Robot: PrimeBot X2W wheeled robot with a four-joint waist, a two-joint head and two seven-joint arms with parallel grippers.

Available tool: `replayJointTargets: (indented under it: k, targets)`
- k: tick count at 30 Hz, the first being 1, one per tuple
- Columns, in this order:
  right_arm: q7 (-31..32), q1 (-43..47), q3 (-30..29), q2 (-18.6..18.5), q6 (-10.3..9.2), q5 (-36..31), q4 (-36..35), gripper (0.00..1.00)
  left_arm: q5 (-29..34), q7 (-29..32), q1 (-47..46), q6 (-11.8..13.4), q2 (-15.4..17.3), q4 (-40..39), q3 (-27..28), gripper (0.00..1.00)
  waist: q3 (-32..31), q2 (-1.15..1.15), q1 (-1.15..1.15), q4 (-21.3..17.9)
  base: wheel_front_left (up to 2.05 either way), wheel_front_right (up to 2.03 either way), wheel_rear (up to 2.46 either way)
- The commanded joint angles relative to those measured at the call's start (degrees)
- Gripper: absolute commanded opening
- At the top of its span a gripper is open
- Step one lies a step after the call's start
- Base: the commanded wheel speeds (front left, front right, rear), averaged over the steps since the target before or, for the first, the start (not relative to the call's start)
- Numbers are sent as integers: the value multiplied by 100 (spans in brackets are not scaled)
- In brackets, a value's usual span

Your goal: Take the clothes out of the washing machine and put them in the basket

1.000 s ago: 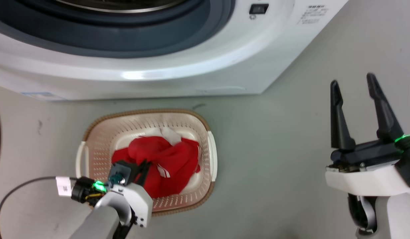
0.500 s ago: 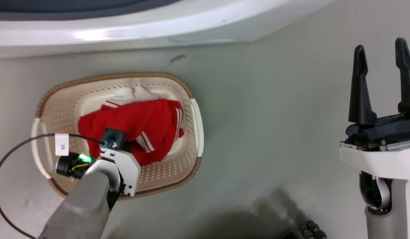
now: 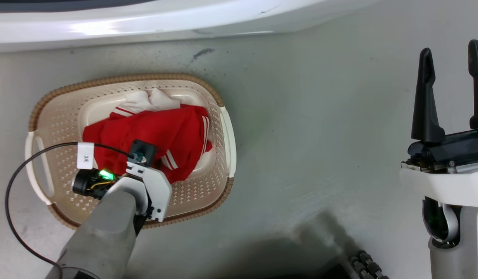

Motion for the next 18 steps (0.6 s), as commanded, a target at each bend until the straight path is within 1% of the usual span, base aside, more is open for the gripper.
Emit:
replayJointTargets:
  k: [1,4,8,10,13,16,17,18]
  targets:
    - [-11,-89,-13,2,-4,-2,22,100,-38,-54,-12,-18,-42,23,4,100,-111,0,-1,54,0,0,0]
    - [-11,-14,-27,2,-4,-22,72,100,-113,-315,67,105,-72,8,87,100,-333,0,-1,120,0,0,0]
    - [-11,141,-13,2,-4,-52,164,100,-296,-463,257,204,-192,-141,315,100,-706,0,-1,206,0,0,0]
    - [-11,221,-3,1,-4,-66,199,100,-328,-482,347,273,-185,-481,435,100,-923,0,-1,263,0,0,0]
    - [-11,384,-2,1,-4,-102,255,100,-182,-473,740,382,-130,-1079,579,100,-1267,0,-1,356,0,0,0]
    - [-11,542,12,1,-4,-128,330,100,-65,-477,1021,507,-126,-1686,842,100,-1606,0,-1,453,0,0,0]
    - [-11,542,12,1,-4,-128,330,100,-65,-477,1021,507,-126,-1686,842,100,-1606,0,-1,453,0,0,0]
    - [-12,588,16,1,-4,-144,352,100,0,-477,1129,535,-136,-1880,930,100,-1711,0,-1,482,0,0,0]
